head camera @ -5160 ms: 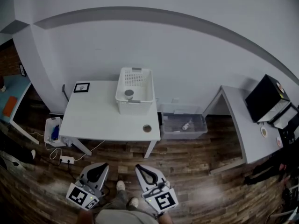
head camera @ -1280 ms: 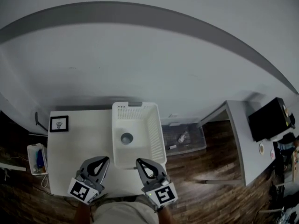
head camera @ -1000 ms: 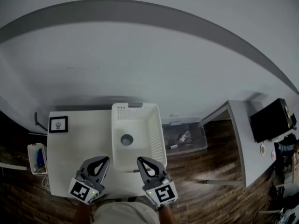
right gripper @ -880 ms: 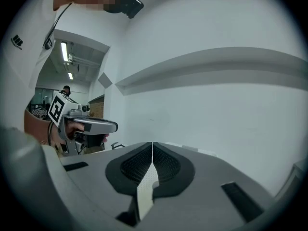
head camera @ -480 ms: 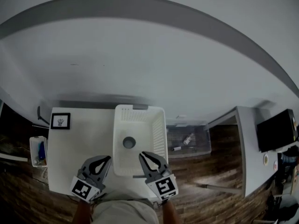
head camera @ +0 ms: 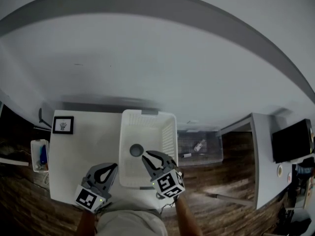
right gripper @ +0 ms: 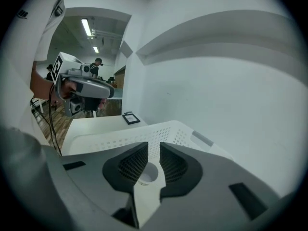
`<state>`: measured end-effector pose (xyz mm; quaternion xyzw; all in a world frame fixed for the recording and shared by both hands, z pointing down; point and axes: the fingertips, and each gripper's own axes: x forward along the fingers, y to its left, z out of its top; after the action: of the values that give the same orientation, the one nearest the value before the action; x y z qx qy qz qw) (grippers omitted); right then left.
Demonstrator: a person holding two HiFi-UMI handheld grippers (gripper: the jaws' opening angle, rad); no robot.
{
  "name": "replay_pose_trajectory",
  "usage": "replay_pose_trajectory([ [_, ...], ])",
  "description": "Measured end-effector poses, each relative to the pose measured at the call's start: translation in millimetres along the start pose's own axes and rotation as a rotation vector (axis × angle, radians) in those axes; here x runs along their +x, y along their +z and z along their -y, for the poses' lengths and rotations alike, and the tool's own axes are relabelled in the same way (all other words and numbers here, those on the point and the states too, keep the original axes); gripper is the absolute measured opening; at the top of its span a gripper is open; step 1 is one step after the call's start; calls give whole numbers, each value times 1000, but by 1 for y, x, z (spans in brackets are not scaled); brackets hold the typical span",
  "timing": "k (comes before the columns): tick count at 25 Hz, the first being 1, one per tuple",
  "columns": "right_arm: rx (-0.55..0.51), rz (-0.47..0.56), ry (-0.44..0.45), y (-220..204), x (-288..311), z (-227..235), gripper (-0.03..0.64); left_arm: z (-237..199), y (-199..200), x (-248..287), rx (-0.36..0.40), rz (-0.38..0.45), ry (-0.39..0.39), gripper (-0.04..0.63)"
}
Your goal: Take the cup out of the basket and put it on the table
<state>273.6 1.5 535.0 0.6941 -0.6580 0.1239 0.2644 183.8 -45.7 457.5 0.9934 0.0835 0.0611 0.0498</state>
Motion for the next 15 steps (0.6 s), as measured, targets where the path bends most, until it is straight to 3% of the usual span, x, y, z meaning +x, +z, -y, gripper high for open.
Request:
replay_pose_trajectory([
  [15, -287, -304, 276, -61, 79, -15, 270, -15, -10, 4, -8, -28, 15, 0],
])
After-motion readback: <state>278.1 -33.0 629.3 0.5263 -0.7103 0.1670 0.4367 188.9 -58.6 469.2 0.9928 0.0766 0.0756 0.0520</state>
